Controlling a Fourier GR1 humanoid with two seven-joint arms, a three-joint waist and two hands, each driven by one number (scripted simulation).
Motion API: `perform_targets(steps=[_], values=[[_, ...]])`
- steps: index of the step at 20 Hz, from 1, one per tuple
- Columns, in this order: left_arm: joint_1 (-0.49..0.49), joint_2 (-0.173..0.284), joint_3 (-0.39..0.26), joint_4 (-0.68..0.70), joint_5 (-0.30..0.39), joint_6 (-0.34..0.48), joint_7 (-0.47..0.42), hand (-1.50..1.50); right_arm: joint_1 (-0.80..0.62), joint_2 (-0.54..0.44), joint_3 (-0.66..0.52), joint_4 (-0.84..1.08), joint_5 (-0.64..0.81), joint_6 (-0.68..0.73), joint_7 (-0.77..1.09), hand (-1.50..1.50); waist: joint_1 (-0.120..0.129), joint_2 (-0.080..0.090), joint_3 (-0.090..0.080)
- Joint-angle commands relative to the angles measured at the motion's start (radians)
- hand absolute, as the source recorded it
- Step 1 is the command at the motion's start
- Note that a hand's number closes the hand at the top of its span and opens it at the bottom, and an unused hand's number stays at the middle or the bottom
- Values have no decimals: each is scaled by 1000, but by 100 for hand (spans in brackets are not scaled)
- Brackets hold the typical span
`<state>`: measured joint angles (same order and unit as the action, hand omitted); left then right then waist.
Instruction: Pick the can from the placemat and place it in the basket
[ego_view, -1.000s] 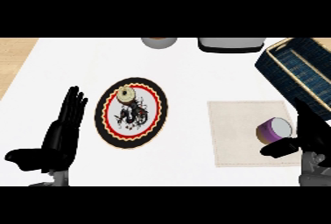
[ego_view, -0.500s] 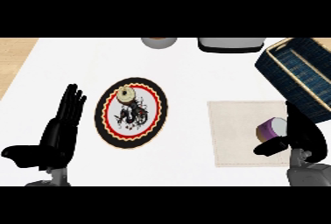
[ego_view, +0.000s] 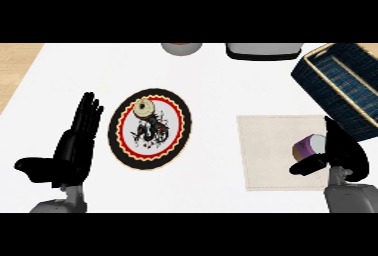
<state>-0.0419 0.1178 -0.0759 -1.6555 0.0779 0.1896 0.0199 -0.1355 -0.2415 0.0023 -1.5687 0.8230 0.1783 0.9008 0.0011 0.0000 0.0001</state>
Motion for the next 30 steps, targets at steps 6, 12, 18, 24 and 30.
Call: perform_targets(steps=[6, 12, 18, 24, 30], values=[[-19, 6, 78, 74, 25, -70, -41, 0, 62, 60, 7, 32, 57, -71, -45, -150, -2, 0, 0], [-27, 13, 77, -38, 7, -58, 65, 0, -14, 21, -32, 149, 3, 12, -125, 150, 2, 0, 0], [-20, -56, 14, -6, -62, -13, 19, 0, 9, 18, 40, 75, 63, 54, -134, 150, -2, -1, 0], [-6, -58, 10, -52, -60, -21, 54, 0, -227, 59, 21, 364, 154, -31, -103, 150, 21, 5, 1], [-39, -66, -33, -33, -39, -84, 2, 0, -496, 91, -135, 589, 205, -151, 154, 150, 136, 55, 4]])
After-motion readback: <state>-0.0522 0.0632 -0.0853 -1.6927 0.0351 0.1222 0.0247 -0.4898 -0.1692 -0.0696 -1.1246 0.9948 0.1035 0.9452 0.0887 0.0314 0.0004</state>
